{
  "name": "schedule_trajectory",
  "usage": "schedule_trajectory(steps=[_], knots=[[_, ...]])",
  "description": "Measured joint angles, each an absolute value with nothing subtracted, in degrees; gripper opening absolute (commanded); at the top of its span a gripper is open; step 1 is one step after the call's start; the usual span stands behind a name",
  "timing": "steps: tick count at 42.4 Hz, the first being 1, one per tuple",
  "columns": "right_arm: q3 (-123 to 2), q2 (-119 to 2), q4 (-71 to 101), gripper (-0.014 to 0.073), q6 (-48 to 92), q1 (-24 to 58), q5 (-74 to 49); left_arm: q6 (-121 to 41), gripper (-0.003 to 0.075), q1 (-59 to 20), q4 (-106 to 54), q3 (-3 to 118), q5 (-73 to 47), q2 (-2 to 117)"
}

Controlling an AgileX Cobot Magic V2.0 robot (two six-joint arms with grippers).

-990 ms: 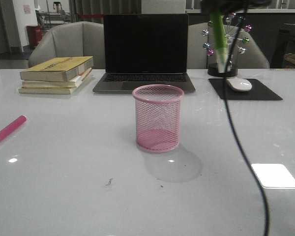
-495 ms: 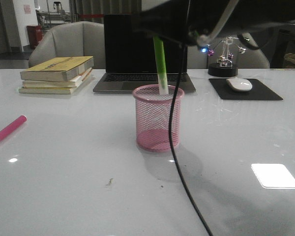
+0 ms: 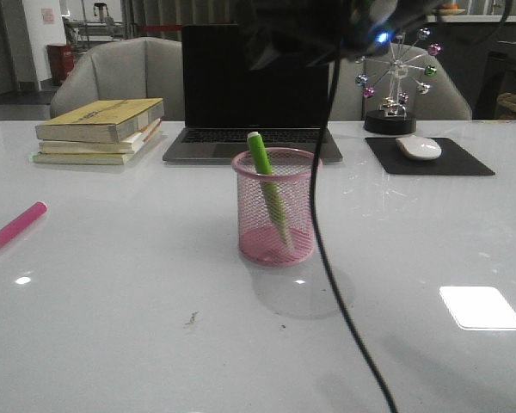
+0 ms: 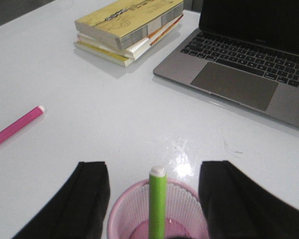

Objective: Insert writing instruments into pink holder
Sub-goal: 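Lower the green marker into the holder and open the right gripper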

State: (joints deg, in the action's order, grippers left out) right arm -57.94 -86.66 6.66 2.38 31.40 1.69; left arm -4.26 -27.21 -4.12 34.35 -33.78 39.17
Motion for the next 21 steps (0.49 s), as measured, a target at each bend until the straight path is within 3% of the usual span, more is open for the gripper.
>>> schedule_trajectory(steps=[12,21], knots=[[-58.9,-70.3,5.0,0.0497,4.0,31.4,-31.5,-4.3,0.0601,-27.2,-4.1,34.4,-33.8,39.2],[-53.2,-60.4,2.8,0.0497,1.2,31.4,-39.5,-4.3,0.0601,-27.2,-4.1,34.4,-33.8,39.2]])
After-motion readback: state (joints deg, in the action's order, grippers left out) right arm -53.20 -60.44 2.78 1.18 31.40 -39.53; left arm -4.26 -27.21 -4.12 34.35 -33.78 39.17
